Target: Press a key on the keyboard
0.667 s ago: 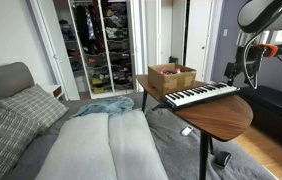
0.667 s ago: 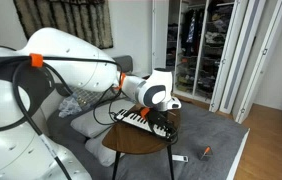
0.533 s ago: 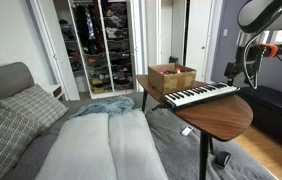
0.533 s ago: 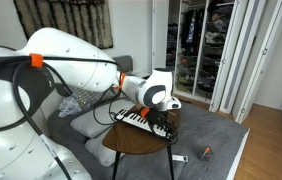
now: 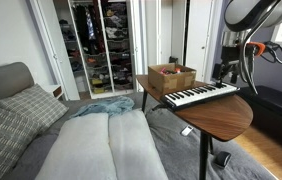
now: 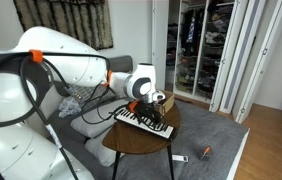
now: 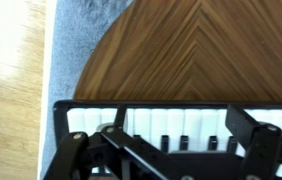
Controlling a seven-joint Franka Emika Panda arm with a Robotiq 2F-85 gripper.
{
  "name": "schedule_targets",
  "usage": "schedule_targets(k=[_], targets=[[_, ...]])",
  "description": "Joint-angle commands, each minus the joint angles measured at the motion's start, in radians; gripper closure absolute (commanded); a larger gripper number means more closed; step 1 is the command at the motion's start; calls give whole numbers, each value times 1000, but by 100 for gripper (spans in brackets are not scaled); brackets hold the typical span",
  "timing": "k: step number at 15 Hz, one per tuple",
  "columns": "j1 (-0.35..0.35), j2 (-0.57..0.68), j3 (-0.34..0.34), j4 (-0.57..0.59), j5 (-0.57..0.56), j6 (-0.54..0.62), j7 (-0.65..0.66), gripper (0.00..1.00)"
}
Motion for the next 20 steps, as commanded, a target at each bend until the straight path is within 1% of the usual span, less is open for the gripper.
schedule_targets(k=[1,3,5,6,7,9,11,12,13,16,19,20], targets=[[91,-28,77,13,5,-98,-18,0],[145,-22,110,30,24,-128,-28,0],[184,-7,134,50,32,-145,-32,0],[199,6,140,61,39,-151,-32,3],[211,17,146,70,47,-150,-29,27],[225,37,149,84,70,-139,-28,29],[232,53,148,93,96,-128,-22,44],[233,58,146,95,112,-126,-25,52],[233,62,145,95,128,-118,-27,58],[236,65,143,79,178,-58,-48,81],[239,68,147,69,207,9,-61,99],[240,70,148,67,214,31,-66,100]])
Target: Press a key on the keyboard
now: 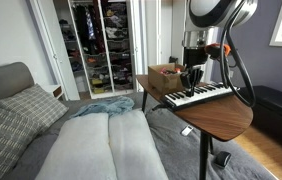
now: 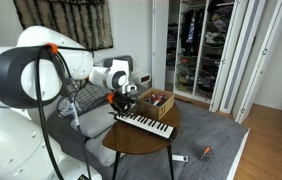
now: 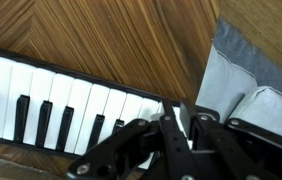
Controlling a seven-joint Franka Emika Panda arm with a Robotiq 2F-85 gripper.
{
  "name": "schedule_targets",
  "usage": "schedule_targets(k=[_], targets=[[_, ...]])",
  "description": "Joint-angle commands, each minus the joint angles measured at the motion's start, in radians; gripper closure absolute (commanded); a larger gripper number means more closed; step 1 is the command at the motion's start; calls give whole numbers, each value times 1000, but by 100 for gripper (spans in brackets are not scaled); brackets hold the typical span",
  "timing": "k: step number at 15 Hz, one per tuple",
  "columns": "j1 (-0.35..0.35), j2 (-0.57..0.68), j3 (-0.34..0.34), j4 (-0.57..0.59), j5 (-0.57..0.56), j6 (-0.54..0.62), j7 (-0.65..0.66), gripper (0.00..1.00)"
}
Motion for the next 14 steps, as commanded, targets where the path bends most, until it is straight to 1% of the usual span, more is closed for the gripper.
schedule_targets(k=[1,3,6,14], targets=[[15,13,0,-6,51,76,-31,100],[22,20,0,-9,65,98,-42,100],[32,33,0,-8,85,94,-59,100],[31,65,3,-10,89,104,-66,100]])
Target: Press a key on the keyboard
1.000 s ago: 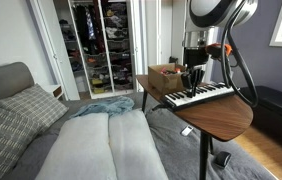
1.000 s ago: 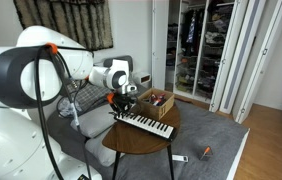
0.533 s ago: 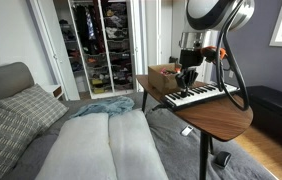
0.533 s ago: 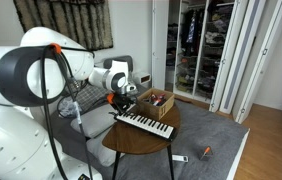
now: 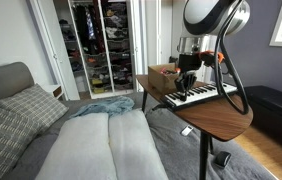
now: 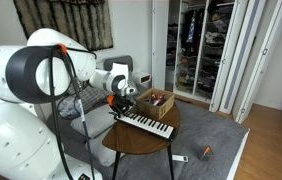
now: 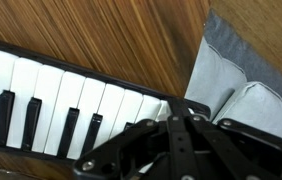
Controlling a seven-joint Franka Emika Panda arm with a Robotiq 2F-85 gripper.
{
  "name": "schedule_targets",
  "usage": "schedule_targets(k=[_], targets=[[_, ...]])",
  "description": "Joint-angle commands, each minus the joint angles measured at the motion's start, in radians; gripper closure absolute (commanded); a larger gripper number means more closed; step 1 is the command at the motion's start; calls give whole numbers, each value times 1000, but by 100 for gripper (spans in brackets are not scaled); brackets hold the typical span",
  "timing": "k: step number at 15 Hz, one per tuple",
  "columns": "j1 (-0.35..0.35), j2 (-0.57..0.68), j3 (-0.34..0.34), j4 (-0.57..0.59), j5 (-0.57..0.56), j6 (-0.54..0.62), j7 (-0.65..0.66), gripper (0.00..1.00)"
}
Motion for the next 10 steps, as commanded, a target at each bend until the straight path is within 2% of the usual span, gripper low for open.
schedule_targets(k=[1,10], targets=[[4,18,3,-4,32,34,-23,100],[-1,39,5,-6,25,87,-14,100]])
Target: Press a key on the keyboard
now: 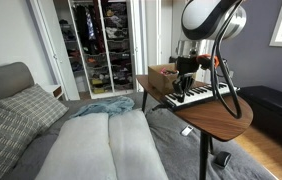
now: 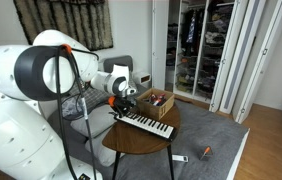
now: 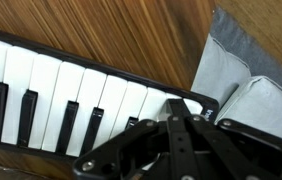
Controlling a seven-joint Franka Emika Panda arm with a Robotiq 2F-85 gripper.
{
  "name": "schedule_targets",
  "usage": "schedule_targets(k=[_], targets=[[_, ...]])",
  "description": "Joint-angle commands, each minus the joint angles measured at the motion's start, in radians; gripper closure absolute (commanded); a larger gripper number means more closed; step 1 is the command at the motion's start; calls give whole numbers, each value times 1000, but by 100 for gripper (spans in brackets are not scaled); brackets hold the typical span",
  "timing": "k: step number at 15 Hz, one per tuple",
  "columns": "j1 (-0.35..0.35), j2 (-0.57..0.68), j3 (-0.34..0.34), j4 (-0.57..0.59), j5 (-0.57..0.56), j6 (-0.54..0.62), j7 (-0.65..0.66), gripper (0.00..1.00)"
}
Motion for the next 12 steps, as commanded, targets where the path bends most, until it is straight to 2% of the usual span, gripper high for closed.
schedule_targets(k=[1,12], targets=[[-2,6,4,-7,23,34,-12,100],[-10,22,5,-5,12,31,4,100]])
